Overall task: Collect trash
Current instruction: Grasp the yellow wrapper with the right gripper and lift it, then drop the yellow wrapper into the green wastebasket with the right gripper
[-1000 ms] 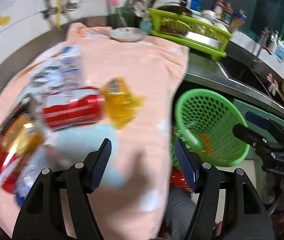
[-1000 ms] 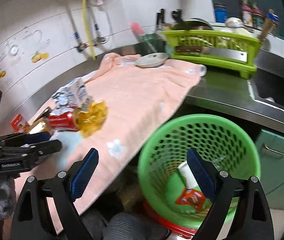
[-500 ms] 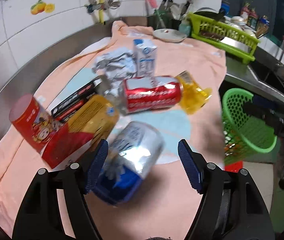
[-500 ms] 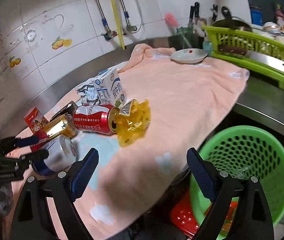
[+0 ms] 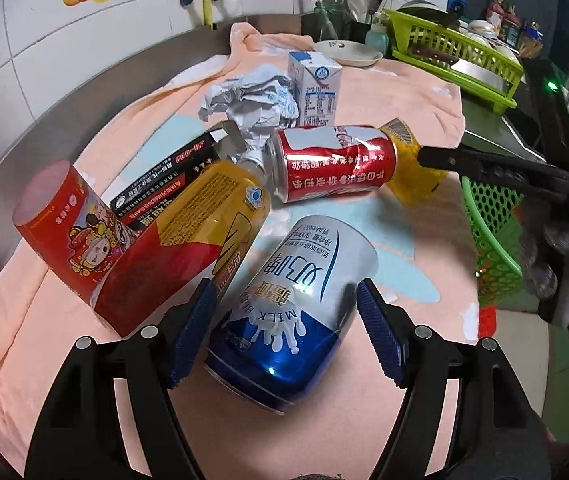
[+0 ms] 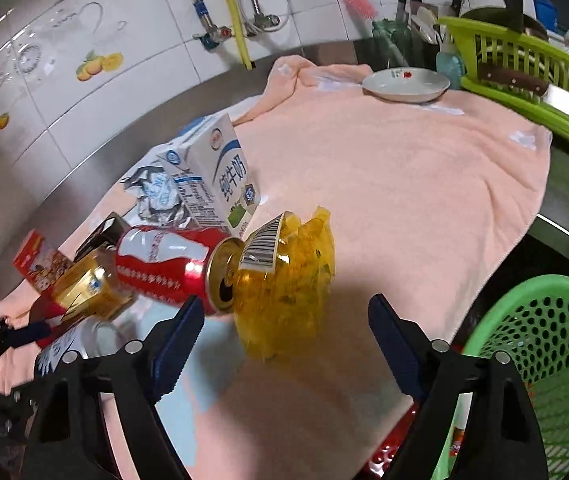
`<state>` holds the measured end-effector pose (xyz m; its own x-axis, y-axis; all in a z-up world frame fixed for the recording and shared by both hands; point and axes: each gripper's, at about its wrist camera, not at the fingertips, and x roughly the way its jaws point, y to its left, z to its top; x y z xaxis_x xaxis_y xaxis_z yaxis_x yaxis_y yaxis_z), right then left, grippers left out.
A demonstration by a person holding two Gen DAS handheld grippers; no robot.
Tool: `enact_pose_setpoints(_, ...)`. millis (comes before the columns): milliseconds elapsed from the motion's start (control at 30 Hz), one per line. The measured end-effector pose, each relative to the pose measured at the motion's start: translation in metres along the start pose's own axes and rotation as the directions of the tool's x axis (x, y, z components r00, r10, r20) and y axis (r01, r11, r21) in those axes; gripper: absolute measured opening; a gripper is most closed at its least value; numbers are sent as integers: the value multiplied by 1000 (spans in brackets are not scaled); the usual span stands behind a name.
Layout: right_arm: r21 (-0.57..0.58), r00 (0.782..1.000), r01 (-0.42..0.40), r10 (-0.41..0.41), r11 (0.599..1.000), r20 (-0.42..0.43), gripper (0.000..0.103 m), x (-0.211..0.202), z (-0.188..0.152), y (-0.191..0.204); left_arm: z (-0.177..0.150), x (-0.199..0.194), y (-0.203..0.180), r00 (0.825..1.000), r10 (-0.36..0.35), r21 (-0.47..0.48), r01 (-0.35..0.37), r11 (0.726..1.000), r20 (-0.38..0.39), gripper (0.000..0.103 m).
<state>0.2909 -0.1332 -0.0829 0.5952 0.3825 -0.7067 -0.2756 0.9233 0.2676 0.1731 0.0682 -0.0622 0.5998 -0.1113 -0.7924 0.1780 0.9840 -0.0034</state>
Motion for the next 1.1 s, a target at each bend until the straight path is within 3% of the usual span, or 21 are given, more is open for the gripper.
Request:
enact_pose_setpoints(433,49,997,-17,20,999,-72,65,39,9,-9,0,7,-6,999,-31,71,33,997,-24,73)
enact_pose_setpoints(533,64,996,-26,31,998,-89,57,44,6,-10,-1,10,-9,999,-31,93,34,995,-35,73)
enact_pose_setpoints(633,52,997,-16,20,998,-74,54,41,4,-7,0,10,-10,998,-44,98,48,994,-39,73)
enact_pose_setpoints(800,30,999,-4,6,1000,-49,50,30,0,-5,3,17,-17,998,-7,157,16,987,-60,74)
enact_pose_setpoints(1100,51,999,-31,29,998,25,50,-22,-20,-14,6,27,-27,996,41,217,-22,976,-85,76)
